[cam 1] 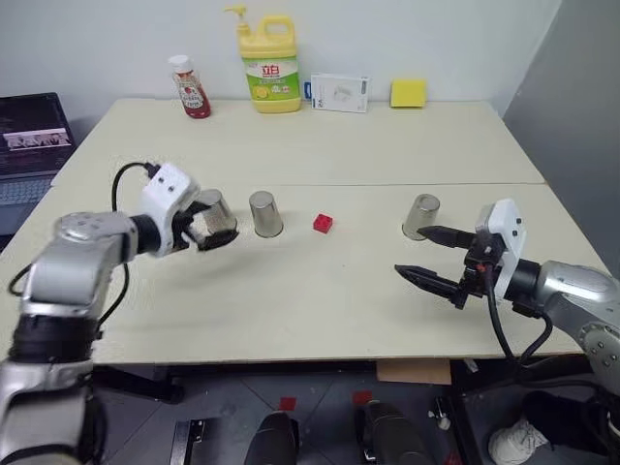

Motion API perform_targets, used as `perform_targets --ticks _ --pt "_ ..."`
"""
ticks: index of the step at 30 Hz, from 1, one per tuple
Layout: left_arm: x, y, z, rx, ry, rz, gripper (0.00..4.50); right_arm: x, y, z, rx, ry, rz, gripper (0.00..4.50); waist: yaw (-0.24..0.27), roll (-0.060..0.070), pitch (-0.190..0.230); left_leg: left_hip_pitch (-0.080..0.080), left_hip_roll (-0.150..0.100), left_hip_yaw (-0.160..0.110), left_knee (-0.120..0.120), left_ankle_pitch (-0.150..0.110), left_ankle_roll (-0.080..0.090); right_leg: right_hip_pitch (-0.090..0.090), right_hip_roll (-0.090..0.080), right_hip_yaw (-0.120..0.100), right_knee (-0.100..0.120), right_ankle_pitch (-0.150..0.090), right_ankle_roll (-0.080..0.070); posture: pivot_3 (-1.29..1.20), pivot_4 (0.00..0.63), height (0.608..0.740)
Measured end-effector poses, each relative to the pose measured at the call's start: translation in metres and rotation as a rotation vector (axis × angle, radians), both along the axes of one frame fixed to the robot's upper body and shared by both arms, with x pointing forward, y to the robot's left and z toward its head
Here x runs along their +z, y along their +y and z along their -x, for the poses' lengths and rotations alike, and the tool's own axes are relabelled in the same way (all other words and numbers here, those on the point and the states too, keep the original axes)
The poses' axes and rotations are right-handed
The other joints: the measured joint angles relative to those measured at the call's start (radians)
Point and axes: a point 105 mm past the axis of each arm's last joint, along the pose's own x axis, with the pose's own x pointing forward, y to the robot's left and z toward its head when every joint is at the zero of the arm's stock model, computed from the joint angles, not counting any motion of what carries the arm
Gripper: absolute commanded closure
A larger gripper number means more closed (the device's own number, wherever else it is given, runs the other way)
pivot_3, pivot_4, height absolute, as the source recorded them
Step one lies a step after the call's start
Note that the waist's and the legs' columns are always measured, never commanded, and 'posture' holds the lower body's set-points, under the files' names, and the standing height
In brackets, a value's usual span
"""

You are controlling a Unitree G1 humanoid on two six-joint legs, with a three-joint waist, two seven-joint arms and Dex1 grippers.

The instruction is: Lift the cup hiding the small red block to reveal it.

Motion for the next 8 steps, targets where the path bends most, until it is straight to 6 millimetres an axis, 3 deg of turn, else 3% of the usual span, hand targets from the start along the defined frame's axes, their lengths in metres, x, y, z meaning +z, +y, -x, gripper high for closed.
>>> perform_targets --ticks 3,8 --pt "-0.002 -0.003 0.013 -0.057 0.031 -0.014 0.04 -0.002 -0.002 0.000 0.017 0.012 0.007 0.00 0.005 0.000 0.000 0.000 0.000 0.000 0.001 0.000 0.000 0.000 0.000 0.000 0.000 0.000 0.000 0.00 0.150 0.740" --pt "0.005 -0.020 0.020 -0.123 0.015 0.017 0.04 -0.003 -0.006 -0.002 0.024 0.022 0.000 0.00 0.004 0.000 0.000 0.000 0.000 0.000 0.001 0.000 0.000 0.000 0.000 0.000 0.000 0.000 0.000 0.00 0.150 0.740"
